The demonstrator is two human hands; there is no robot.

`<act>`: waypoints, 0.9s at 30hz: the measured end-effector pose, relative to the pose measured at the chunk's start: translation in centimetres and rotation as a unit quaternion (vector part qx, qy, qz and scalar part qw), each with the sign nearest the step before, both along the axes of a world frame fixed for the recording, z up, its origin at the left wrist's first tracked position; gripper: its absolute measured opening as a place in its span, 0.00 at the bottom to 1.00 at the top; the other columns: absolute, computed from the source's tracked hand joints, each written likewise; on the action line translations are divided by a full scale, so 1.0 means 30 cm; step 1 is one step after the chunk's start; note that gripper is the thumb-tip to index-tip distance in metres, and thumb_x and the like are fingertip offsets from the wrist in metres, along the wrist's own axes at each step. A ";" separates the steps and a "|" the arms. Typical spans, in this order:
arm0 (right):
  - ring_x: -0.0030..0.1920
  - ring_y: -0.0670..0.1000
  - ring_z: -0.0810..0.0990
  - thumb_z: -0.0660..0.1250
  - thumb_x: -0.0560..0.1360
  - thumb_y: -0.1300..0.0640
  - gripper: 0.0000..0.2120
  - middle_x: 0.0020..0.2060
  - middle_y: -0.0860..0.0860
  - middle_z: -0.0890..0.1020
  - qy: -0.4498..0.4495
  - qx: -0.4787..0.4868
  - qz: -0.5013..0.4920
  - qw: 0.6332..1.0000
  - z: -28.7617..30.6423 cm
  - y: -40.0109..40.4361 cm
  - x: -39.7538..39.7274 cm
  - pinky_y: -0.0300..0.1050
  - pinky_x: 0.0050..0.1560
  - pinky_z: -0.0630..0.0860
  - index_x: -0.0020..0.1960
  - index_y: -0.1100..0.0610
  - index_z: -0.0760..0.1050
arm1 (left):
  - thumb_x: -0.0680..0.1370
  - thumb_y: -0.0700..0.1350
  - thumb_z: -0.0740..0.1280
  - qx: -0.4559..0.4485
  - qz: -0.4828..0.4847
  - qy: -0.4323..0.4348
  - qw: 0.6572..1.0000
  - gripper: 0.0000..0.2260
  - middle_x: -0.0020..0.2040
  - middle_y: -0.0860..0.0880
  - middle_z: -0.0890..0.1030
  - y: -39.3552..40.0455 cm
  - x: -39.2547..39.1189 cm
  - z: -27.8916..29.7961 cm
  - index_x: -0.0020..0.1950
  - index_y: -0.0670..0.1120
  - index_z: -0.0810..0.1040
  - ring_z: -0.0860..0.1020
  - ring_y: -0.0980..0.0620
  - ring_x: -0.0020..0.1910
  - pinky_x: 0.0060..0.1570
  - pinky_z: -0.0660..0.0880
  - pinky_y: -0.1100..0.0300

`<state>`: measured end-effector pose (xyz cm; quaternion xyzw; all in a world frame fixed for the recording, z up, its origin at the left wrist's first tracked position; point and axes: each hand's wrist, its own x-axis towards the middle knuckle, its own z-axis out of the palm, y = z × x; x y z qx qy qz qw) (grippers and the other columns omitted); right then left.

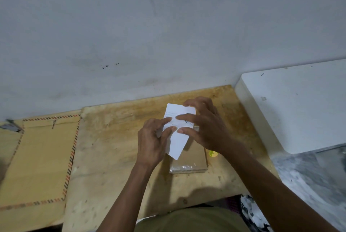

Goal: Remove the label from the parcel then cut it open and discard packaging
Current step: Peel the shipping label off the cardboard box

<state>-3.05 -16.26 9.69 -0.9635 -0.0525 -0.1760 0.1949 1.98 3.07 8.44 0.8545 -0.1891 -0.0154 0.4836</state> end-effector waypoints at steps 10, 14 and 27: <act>0.63 0.53 0.74 0.63 0.77 0.50 0.10 0.46 0.45 0.84 -0.003 0.005 0.025 1.000 -0.002 -0.019 0.025 0.56 0.60 0.73 0.46 0.53 0.81 | 0.74 0.50 0.75 -0.047 -0.017 0.023 0.998 0.06 0.55 0.56 0.80 0.004 0.023 0.045 0.43 0.62 0.84 0.74 0.60 0.59 0.51 0.71 0.68; 0.54 0.50 0.75 0.64 0.76 0.50 0.10 0.44 0.50 0.82 -0.003 0.082 0.011 0.997 0.002 -0.007 0.031 0.53 0.51 0.76 0.46 0.55 0.80 | 0.76 0.49 0.73 -0.032 -0.020 -0.016 0.999 0.03 0.44 0.64 0.82 0.001 0.038 0.056 0.44 0.53 0.87 0.78 0.60 0.51 0.47 0.74 0.62; 0.44 0.47 0.74 0.67 0.75 0.51 0.08 0.38 0.41 0.78 0.018 0.195 0.013 0.981 0.020 0.001 0.054 0.38 0.44 0.69 0.42 0.54 0.80 | 0.74 0.46 0.75 -0.012 -0.044 0.041 0.998 0.03 0.40 0.61 0.84 -0.001 0.089 0.117 0.41 0.52 0.86 0.79 0.60 0.45 0.41 0.71 0.63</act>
